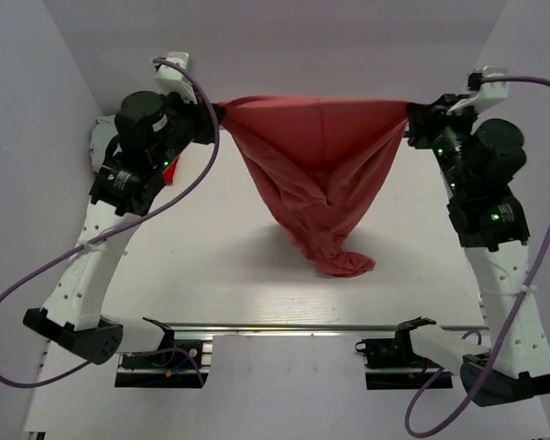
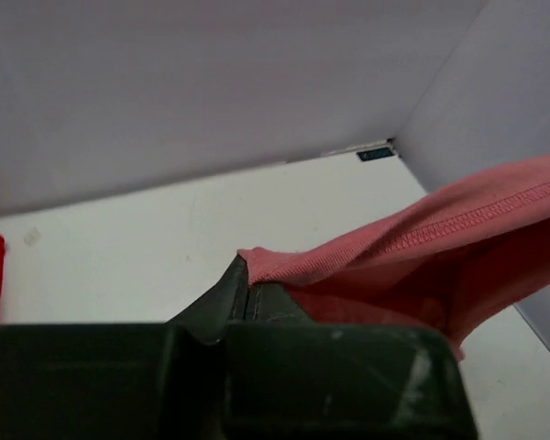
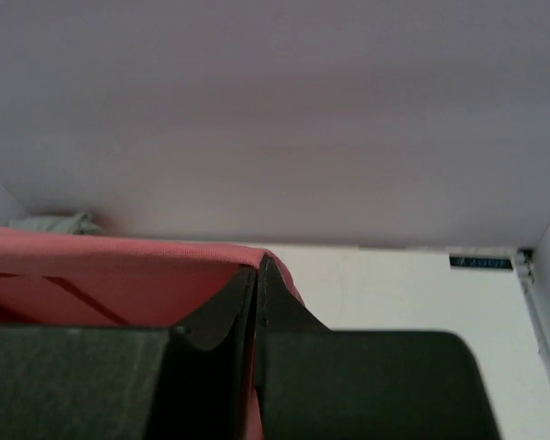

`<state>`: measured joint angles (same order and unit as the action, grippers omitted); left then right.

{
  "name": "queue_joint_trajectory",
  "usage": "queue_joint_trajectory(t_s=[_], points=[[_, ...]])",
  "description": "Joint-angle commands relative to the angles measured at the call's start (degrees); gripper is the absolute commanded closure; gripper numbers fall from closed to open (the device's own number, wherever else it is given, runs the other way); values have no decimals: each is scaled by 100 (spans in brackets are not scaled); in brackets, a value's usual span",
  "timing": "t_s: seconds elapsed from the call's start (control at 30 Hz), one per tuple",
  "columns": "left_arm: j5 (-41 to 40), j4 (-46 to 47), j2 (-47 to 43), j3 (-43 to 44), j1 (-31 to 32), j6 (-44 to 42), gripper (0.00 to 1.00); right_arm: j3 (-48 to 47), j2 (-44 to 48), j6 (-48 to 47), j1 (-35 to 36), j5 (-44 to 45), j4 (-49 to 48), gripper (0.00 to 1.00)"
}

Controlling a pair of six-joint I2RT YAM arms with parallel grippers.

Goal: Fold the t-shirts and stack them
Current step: Flatten out the tshirt

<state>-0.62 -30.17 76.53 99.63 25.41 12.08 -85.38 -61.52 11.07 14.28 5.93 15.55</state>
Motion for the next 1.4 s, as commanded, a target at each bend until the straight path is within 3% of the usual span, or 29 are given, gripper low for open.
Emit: queue_joint_trajectory(t_s=[0.0,0.37,0.7,0.93,1.07,1.2,1.37], points=[[167,381,-508,573,8,-364,100,-906,306,-404,-39,190,-114,100],[1582,636,-376,2269,8,-628,100,-2658,404,-720,-31,-1199,-526,100],[1592,1101,-209,2464,-54,-469,100,-2879,298,-1300,-31,-620,-1081,100],[1127,1163,379,1886,-54,-294,100,-1835,193,-1239,-31,-376,-1370,100],[206,1110,1117,1507,-54,-294,100,-843,-175,-1151,-22,65,-1746,100],[-166,953,2188,1523,-185,-294,100,378,-859,-888,-48,41,-2108,100],[62,487,4180,2252,-562,22,100,463,-2547,-589,-48,-383,-2145,100]])
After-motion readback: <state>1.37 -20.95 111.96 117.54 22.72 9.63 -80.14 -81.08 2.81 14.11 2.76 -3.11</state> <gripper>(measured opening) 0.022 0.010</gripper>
